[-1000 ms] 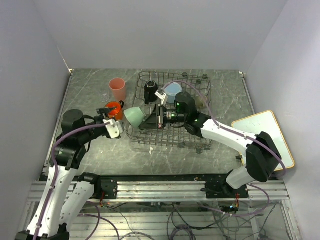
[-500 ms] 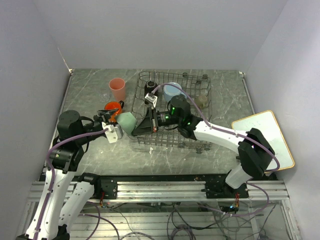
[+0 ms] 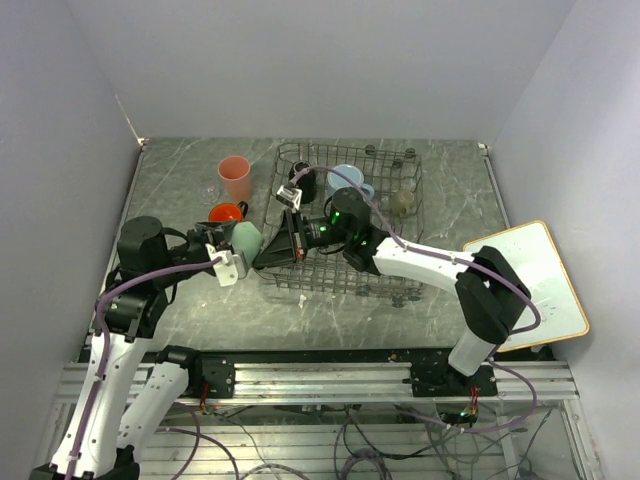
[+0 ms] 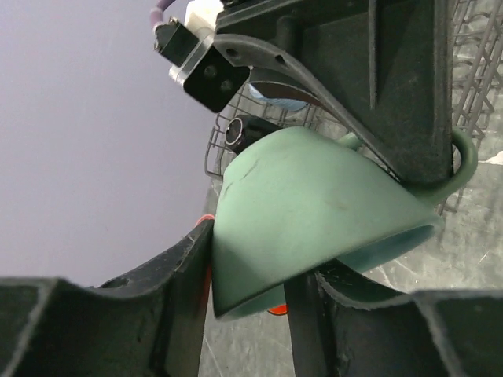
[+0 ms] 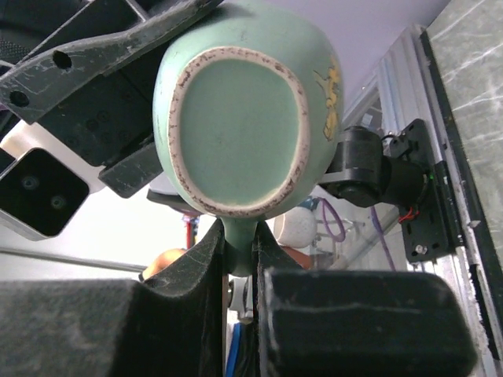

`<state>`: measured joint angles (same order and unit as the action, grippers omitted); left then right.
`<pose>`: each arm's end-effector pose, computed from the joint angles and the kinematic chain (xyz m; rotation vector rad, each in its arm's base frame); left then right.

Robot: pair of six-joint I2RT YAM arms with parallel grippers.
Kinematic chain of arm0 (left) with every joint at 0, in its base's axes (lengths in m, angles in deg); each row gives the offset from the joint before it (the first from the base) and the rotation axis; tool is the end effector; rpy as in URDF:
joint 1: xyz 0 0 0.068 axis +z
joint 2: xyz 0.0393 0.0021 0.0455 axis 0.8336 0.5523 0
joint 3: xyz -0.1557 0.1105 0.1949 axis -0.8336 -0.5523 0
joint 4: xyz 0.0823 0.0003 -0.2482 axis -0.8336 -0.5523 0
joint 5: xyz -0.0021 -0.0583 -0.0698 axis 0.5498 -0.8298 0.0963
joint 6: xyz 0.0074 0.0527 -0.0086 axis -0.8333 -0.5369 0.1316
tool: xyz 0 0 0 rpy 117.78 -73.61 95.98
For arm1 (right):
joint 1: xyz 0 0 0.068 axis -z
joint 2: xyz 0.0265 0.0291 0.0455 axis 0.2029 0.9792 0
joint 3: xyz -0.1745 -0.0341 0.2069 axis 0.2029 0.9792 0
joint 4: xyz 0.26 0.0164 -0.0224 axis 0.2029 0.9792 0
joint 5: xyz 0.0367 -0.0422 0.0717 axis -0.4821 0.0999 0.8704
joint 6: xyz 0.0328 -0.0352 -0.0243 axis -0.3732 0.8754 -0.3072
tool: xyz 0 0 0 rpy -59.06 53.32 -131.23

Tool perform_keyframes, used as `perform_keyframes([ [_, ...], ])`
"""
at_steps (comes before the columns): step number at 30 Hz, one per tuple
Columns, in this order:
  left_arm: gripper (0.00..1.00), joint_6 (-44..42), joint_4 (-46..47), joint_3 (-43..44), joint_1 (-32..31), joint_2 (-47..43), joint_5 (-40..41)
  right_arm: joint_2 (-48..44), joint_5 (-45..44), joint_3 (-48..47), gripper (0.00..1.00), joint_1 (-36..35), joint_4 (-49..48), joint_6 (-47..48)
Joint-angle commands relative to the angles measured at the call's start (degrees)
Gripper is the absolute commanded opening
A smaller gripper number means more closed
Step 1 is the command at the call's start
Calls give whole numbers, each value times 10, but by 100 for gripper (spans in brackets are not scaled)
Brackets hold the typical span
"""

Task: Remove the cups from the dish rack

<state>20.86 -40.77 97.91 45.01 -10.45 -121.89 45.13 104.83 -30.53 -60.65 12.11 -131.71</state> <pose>0.1208 -0.0476 0.3645 1.3906 1.1383 -0.0373 0.2304 0.3081 0.2953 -0.5449 2.0801 2.2119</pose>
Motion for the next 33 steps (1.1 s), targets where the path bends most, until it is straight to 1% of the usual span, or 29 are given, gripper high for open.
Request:
perform_keyframes([
  [1, 45, -13, -8, -18, -5, 2, -16, 4, 12, -34, 0, -11, -68, -12],
  [2, 37, -6, 1, -21, -5, 4, -6, 3, 12, -31, 0, -12, -64, -8],
  [3, 24, -2, 9, -24, -5, 6, 4, 3, 13, -29, 0, -12, -62, -7],
  [4, 15, 0, 14, -27, -5, 8, 14, 2, 15, -27, 0, -11, -60, -6],
  [5, 8, 4, 19, -29, -5, 11, 24, 2, 18, -25, 0, -11, -57, -5],
  [6, 7, 13, 27, -32, -5, 13, 38, 0, 20, -25, 5, -9, -49, 0],
  [7, 7, 26, 33, -33, -5, 16, 54, -1, 21, -27, 13, -4, -37, 7],
  [8, 7, 45, 43, -34, -5, 21, 76, -5, 18, -26, 24, 5, -25, 14],
  [9, 7, 66, 50, -32, -5, 28, 99, -12, 14, -26, 40, 18, -7, 24],
  [10, 7, 88, 50, -25, -5, 41, 133, -20, 5, -26, 60, 35, 21, 40],
  [11, 7, 103, 42, -13, -5, 57, 167, -29, -7, -26, 74, 56, 57, 58],
  [13, 7, 120, -2, 22, -3, 105, 238, -52, -34, -30, 87, 102, 138, 102],
  [15, 7, 133, -48, 56, 7, 158, 292, -74, -75, -39, 98, 145, 231, 156],
  [17, 7, 145, -87, 88, 40, 209, 322, -90, -119, -55, 100, 179, 322, 213],
  [19, 7, 154, -128, 137, 107, 274, 317, -105, -160, -62, 100, 202, 383, 254],
  [21, 7, 146, -175, 187, 180, 338, 286, -119, -173, -58, 100, 230, 411, 273],
  [24, 7, 144, -205, 243, 254, 418, 280, -135, -188, -46, 100, 252, 435, 293],
  [27, 7, 167, -208, 283, 282, 488, 296, -145, -222, -52, 100, 257, 473, 321],
  [33, 7, 232, -235, 368, 284, 628, 326, -152, -285, -70, 100, 258, 523, 362],
])
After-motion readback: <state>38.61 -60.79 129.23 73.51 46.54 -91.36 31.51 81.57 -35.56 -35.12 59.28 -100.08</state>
